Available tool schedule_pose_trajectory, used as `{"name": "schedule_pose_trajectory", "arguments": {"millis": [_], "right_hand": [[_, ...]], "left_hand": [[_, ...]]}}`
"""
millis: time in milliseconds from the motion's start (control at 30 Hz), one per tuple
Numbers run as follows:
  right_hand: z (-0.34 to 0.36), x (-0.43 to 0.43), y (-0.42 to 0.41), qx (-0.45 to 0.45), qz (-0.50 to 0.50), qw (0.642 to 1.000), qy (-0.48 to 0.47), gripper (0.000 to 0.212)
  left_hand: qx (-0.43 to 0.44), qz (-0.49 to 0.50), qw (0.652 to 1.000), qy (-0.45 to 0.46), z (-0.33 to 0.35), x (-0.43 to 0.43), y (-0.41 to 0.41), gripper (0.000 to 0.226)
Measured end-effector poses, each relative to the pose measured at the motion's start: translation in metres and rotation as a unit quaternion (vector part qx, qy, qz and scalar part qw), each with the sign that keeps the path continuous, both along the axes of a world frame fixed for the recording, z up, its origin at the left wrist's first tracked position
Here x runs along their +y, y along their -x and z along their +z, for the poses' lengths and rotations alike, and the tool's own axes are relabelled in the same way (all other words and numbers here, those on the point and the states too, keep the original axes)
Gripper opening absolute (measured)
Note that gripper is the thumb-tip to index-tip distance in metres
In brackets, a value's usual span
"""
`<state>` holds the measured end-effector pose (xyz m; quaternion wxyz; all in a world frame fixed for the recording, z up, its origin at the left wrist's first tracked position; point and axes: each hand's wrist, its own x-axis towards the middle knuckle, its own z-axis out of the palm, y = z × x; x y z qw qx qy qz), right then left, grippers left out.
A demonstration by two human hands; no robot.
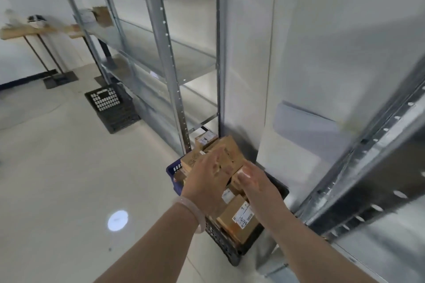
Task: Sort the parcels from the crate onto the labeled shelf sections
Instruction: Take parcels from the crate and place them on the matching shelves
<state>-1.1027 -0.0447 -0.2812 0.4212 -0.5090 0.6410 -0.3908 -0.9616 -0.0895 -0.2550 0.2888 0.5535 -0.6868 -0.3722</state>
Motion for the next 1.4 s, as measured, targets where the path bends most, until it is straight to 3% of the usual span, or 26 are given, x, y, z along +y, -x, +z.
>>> {"name": "schedule_pose_trajectory", "arguments": {"millis": [233, 433, 633, 833, 900, 1033, 1200, 1400], "right_hand": [[-0.017, -0.08, 0.015, -0.039, -0.125, 0.991, -0.04, 0.028], [-0.043, -0.146, 0.034, -0.037, -0.267, 0.958, -0.096, 0.042], [-0.075, -0.216, 0.025, -0.036, -0.348, 0.927, -0.132, 0.05], [-0.14, -0.258, 0.04, -0.03, -0.38, 0.907, -0.18, 0.052], [-0.171, -0.266, 0.048, -0.013, -0.379, 0.902, -0.209, 0.053], [-0.25, -0.281, 0.069, -0.004, -0.371, 0.885, -0.28, 0.058], [-0.361, -0.306, 0.094, 0.011, -0.337, 0.88, -0.334, 0.062], [-0.493, -0.34, 0.132, -0.001, -0.349, 0.865, -0.361, 0.064]], "left_hand": [[0.016, -0.044, 0.996, -0.075, -0.038, -0.099, 0.015, 0.047], [0.037, -0.114, 0.987, -0.111, -0.07, -0.22, 0.031, 0.05], [-0.014, -0.211, 0.973, -0.096, -0.11, -0.328, 0.042, 0.046], [-0.08, -0.285, 0.948, -0.114, -0.168, -0.369, 0.081, 0.041], [-0.092, -0.299, 0.941, -0.129, -0.195, -0.378, 0.093, 0.031], [-0.124, -0.316, 0.926, -0.165, -0.274, -0.391, 0.116, 0.045], [-0.227, -0.348, 0.895, -0.16, -0.4, -0.401, 0.155, 0.04], [-0.247, -0.304, 0.906, -0.163, -0.547, -0.418, 0.192, 0.048]]}}
